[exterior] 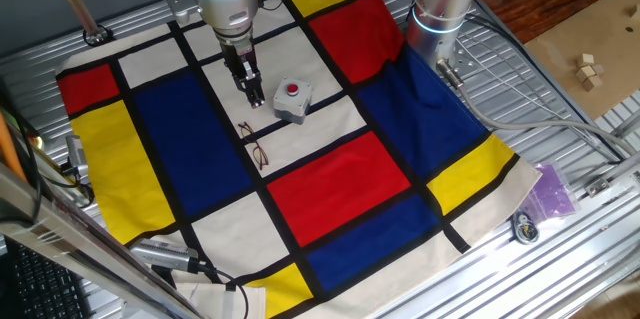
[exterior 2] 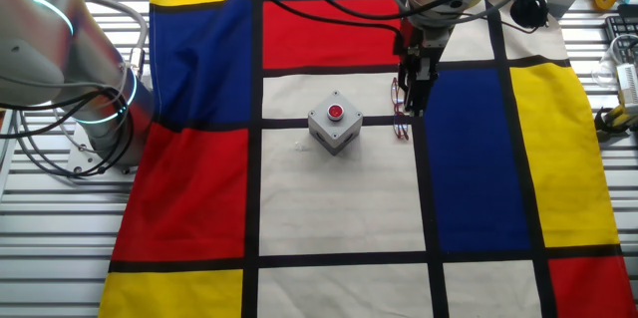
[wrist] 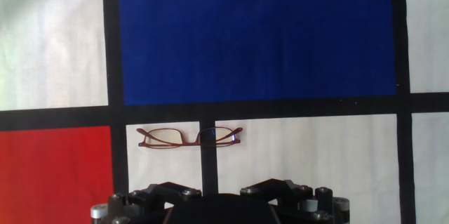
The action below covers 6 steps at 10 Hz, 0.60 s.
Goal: Unfold the leg of the glasses (with one hand)
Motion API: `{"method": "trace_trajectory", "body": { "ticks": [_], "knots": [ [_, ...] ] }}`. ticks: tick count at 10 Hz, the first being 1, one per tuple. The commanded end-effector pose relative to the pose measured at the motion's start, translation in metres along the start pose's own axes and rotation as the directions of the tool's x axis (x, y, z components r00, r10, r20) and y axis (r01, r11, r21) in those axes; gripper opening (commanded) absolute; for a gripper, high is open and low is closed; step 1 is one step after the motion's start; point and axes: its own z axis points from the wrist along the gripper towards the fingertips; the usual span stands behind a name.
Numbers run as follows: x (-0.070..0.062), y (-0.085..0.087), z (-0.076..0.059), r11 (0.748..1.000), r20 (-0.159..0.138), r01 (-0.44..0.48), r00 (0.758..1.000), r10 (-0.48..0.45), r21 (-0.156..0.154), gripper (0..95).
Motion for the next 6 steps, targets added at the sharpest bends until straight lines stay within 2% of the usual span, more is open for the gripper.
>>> {"method": "trace_trajectory", "body": {
  "ticks": [1, 6],
  "knots": [
    [0.0001, 0.0000, 0.0000, 0.945, 0.016, 0.321, 0.947, -0.320, -0.058, 0.0],
    [0.0002, 0.0001, -0.0003, 0.950, 0.009, 0.307, 0.952, -0.307, -0.060, 0.0]
  ]
}}
